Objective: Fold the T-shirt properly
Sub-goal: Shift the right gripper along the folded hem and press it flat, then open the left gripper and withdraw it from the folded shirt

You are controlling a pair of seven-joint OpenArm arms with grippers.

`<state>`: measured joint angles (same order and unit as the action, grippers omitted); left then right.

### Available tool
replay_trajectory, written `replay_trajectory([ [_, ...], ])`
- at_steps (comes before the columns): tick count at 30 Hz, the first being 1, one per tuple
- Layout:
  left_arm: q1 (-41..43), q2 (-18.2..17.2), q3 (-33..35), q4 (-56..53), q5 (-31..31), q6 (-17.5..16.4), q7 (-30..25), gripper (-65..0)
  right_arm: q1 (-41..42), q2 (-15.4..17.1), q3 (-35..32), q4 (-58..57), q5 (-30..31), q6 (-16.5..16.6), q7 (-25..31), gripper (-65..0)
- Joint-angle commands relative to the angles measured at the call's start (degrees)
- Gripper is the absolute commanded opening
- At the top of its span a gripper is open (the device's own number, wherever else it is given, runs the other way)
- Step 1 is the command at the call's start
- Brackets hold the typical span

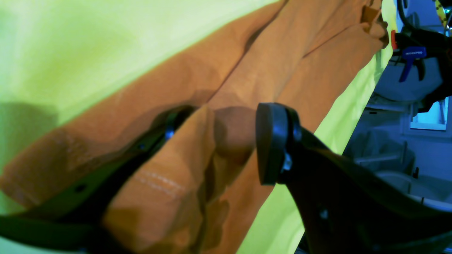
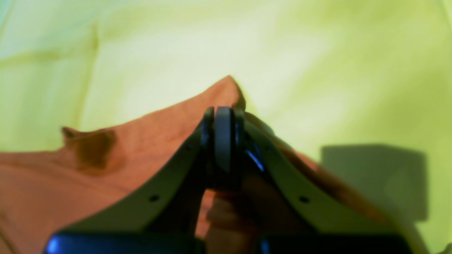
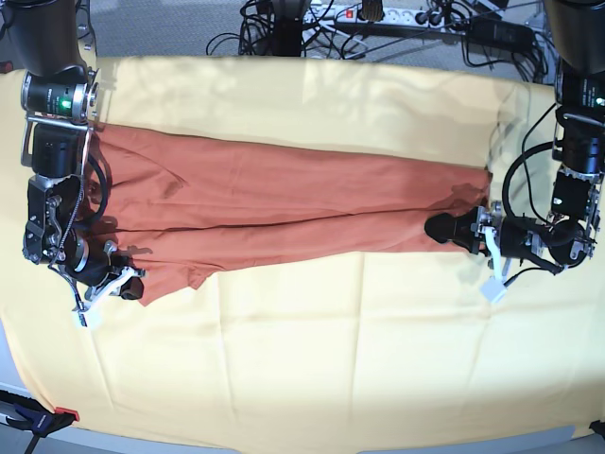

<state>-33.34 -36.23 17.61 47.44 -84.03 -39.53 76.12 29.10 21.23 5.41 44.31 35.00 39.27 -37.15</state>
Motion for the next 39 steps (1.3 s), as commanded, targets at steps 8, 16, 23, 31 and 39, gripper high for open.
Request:
replay_trajectory([
  [8, -1.57, -0.92, -0.48, 0.7, -0.97, -0.47, -0.28, -34.5, 3.41, 0.72, 0.15, 5.64, 9.55, 0.73, -13.2, -65.0],
  [16, -1.57, -0.96, -0.48, 0.7, -0.97, -0.47, -0.22, -34.5, -0.31, 3.98, 0.15, 14.19, 21.84, 0.73, -23.02, -65.0],
  [23, -1.6, -0.92, -0.48, 0.7, -0.97, -0.47, -0.24, -34.5, -8.83, 8.59, 0.15, 24.3, 34.16, 0.73, -31.58, -65.0],
  [31, -1.6, -1.27, -0.48, 0.7, -0.97, -0.47, -0.22, -34.4, -17.33, 14.73, 0.15, 38.49, 42.14, 0.73, -38.82, -65.0],
  [39, -1.64, -1.42, -0.48, 0.7, -0.97, -0.47, -0.17, -34.5, -19.71, 17.53, 0.15, 39.19, 39.15, 0.73, -38.71, -65.0],
])
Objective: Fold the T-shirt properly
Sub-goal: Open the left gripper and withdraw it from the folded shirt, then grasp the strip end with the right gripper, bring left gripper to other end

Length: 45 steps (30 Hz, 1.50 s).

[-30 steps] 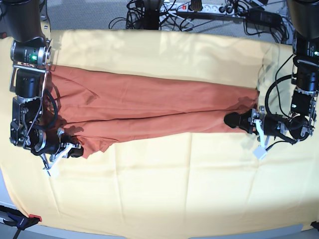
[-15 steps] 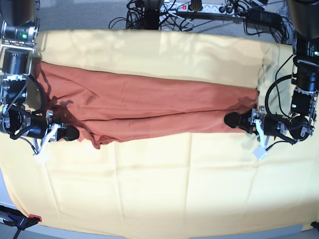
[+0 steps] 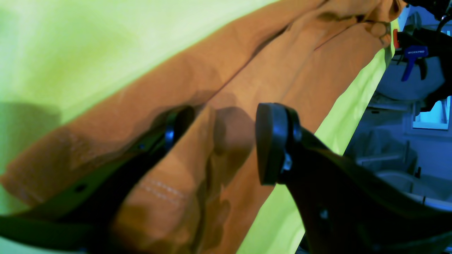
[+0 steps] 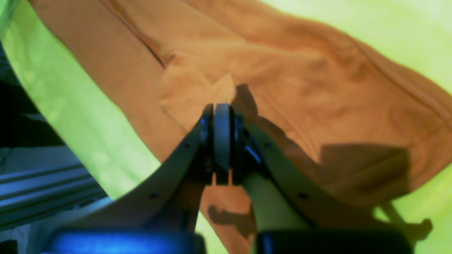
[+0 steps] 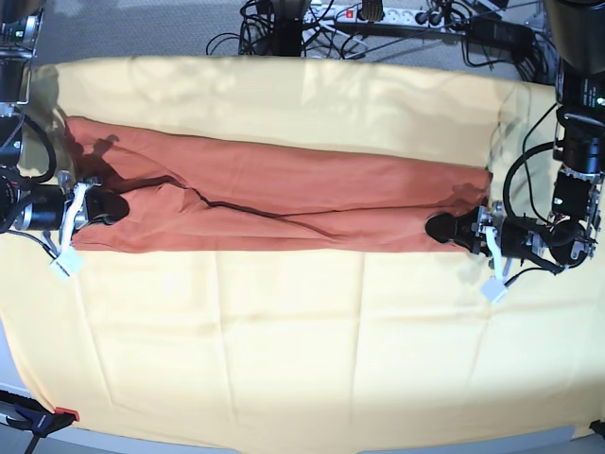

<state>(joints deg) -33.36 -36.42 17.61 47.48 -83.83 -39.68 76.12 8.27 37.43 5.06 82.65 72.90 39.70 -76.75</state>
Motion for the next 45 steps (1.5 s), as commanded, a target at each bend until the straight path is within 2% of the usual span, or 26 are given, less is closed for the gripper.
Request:
replay_trajectory([
  [1, -1.62, -1.46, -0.48, 0.66, -1.17, -0.32, -0.17, -34.5, 0.81, 1.33, 0.5, 0.85, 0.44, 0.3, 1.03, -65.0],
  [8, -3.1, -4.76, -0.48, 0.66, -1.17, -0.32, -0.2, -34.5, -2.38, 1.33, 0.48, 0.83, -5.09, 0.3, 1.07, -65.0],
  [12, -4.48, -6.82, -0.48, 0.66, -1.17, -0.32, -0.2, -34.5, -3.06, 1.31, 0.48, 0.83, -8.52, 0.3, 3.65, -65.0],
  [15, -4.79, -8.24, -0.48, 0.66, -1.17, -0.32, -0.2, -34.5, -3.02, 1.31, 0.48, 0.83, -10.12, 0.3, 5.7, -65.0],
  [19, -4.96, -10.45, -0.48, 0.68, -1.17, -0.32, -0.2, -34.5, -2.89, 1.36, 0.5, 0.83, -10.78, 0.3, 5.33, -65.0],
  [20, -5.25, -10.95, -0.48, 0.68, -1.17, -0.32, -0.15, -34.5, -2.86, 1.51, 0.48, 0.83, -10.34, 0.3, 4.92, -59.0],
  [23, -6.45, -12.87, -0.5, 0.68, -1.17, -0.32, -0.2, -34.5, -2.49, 2.99, 0.5, 1.07, -6.58, 0.3, 3.61, -35.5],
  [24, -6.91, -13.64, -0.5, 0.68, -1.17, -0.32, -0.2, -34.5, -2.21, 3.69, 0.5, 1.46, -5.03, 0.3, 2.82, -32.5],
  [25, -7.5, -14.47, -0.5, 0.66, -1.17, -0.32, -0.2, -34.5, -1.86, 4.52, 0.61, 2.1, -3.41, 0.3, 1.86, -32.2],
  [31, -9.07, -19.93, -3.06, 0.66, -1.17, -0.32, -0.15, -34.4, -1.62, 9.92, 0.81, 7.65, 8.79, 0.3, 1.92, -33.6],
  [33, -9.03, -20.94, -6.82, 0.66, -1.17, -0.32, 0.48, -34.5, -1.62, 9.75, 1.09, 8.11, 8.11, 0.3, 3.26, -42.8],
  [36, -8.98, -21.42, -14.29, -0.2, -1.17, 0.37, 2.36, -34.5, -1.79, 7.5, 1.07, 8.09, 2.75, 0.3, 5.68, -65.0],
  [41, -4.57, -21.68, -25.4, -2.34, -1.17, 1.18, 3.76, -34.4, -4.04, 2.29, 1.09, 7.98, -9.01, 0.3, 12.83, -65.0],
  [45, 2.8, -20.33, -30.18, -2.36, -1.17, 1.11, 3.67, -34.4, -7.63, -1.55, 1.07, 7.93, -19.74, 0.3, 18.43, -65.0],
])
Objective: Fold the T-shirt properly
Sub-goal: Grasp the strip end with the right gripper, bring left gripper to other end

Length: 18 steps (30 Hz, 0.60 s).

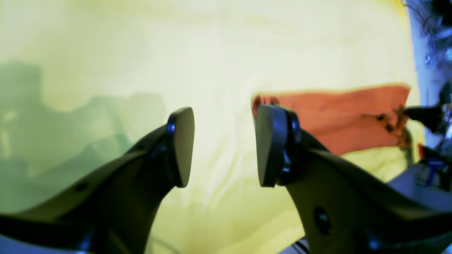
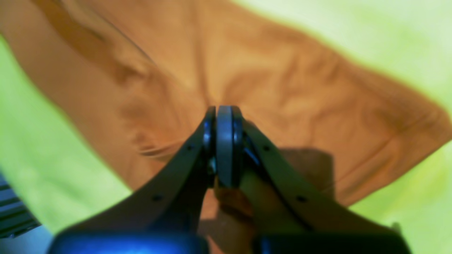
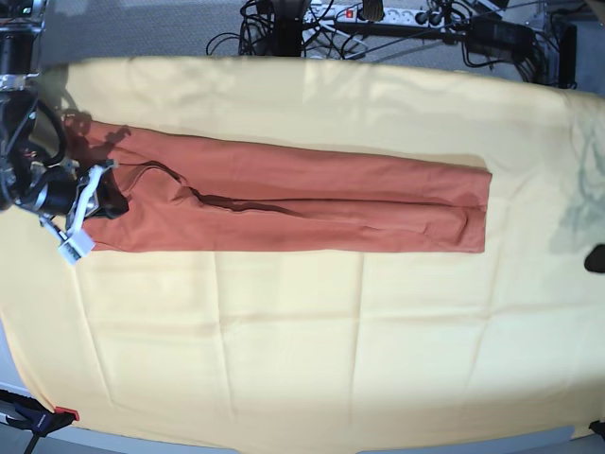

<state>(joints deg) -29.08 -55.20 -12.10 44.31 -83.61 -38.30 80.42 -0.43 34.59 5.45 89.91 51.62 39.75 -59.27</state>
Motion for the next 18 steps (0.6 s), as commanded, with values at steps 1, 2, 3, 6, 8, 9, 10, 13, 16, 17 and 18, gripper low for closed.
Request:
replay_trajectory([
  [1, 0.09, -0.92, -1.27, 0.81, -1.39, -0.26, -0.61, -34.4, 0.28, 0.42, 0.7, 0.68, -1.44, 0.25, 2.19, -65.0],
  [2, 1.62, -0.31, -1.7, 0.81, -1.39, -0.26, -0.66, -34.4, -0.44, -0.42, 0.68, 0.68, -4.28, 0.25, 3.34, -65.0],
  [3, 2.97, 0.35, -1.77, 0.81, -1.39, -0.26, -0.7, -34.4, -1.18, -1.16, 0.68, 0.68, -6.6, 0.25, 4.42, -65.0],
  [6, 6.34, 2.82, -1.77, 0.83, -1.39, -1.11, -0.81, -34.4, -3.61, -3.21, 0.68, 0.68, -11.1, -0.15, 6.93, -65.0],
  [8, 7.45, 4.76, -1.77, 0.83, -1.39, -1.11, -0.9, -33.4, -4.92, -3.63, 0.68, 0.68, -14.12, -2.36, 8.55, -65.0],
  [9, 7.67, 5.84, -1.77, 0.83, -1.39, -1.11, -0.98, -33.3, -5.27, -3.78, 0.7, 0.68, -15.04, -3.39, 8.94, -65.0],
  [10, 7.69, 6.99, -1.77, 0.81, -1.39, -1.11, -1.05, -33.3, -5.6, -3.76, 0.7, 0.68, -15.96, -4.52, 9.14, -65.0],
  [13, 7.82, 10.67, -1.75, 0.83, -1.39, -1.11, -0.98, -33.3, -5.6, -3.78, 0.7, 0.68, -15.87, -4.85, 9.14, -65.0],
  [16, 8.31, 13.92, -1.75, 0.83, -1.39, -1.29, -0.57, -33.3, -5.6, -3.78, 0.7, 0.68, -15.85, -4.85, 9.14, -65.0],
  [17, 8.59, 14.86, -1.75, 0.83, -1.39, -1.7, -0.55, -33.3, -5.6, -3.78, 0.7, 0.68, -15.89, -4.85, 9.14, -65.0],
  [18, 8.63, 15.87, -1.75, 0.83, -1.39, -1.7, -0.42, -33.3, -5.6, -3.76, 0.7, 0.68, -15.89, -4.85, 9.14, -65.0],
])
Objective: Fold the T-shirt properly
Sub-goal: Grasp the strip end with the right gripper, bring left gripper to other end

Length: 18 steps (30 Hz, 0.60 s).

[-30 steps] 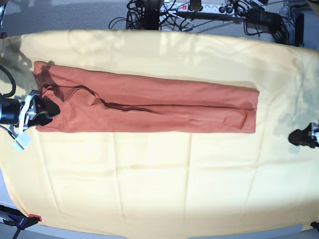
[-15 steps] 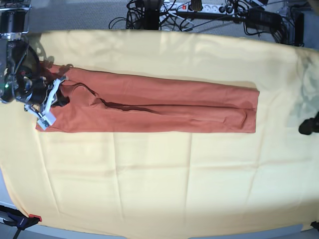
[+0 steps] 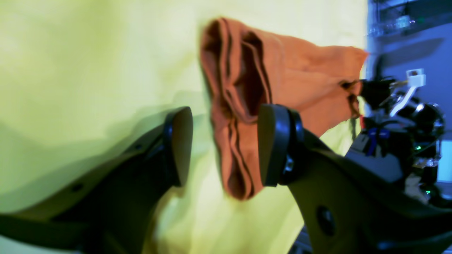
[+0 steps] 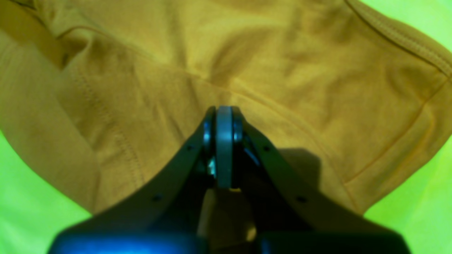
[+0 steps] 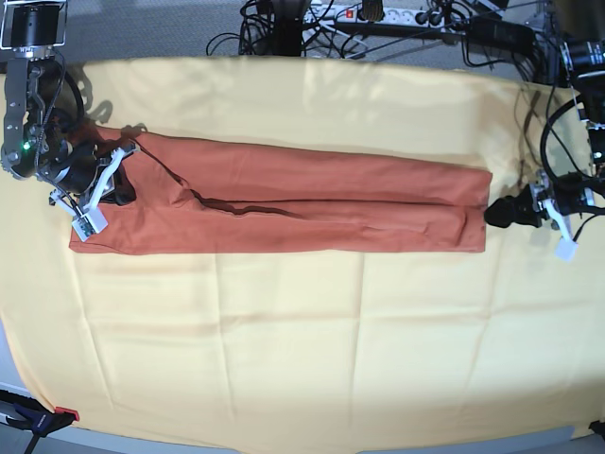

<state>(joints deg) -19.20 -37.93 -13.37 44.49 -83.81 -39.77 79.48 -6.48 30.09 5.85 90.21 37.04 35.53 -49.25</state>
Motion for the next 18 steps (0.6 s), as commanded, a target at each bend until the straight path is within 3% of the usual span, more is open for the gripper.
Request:
replay_trajectory([
  [1, -1.25, -0.46, -0.48, 0.66, -1.19, -0.23, 0.52, -33.3, 0.46, 0.74, 0.31, 0.37, -1.31, -0.63, -0.87, -65.0],
  [9, -1.29, 5.31, 5.27, 0.66, -1.19, -0.23, 0.52, -33.3, 0.46, 0.7, 0.31, 0.37, -0.85, -0.66, -0.81, -65.0],
  [16, -1.29, 7.23, 8.92, 0.66, -1.19, -0.23, 0.52, -33.6, 0.48, 0.72, 0.31, 0.37, -0.87, -0.66, -0.83, -65.0],
  [18, -1.29, 7.26, 8.92, 0.66, -1.19, -0.23, 0.52, -36.6, 0.46, 0.72, 0.31, 0.37, -0.87, -0.68, -0.83, -65.0],
])
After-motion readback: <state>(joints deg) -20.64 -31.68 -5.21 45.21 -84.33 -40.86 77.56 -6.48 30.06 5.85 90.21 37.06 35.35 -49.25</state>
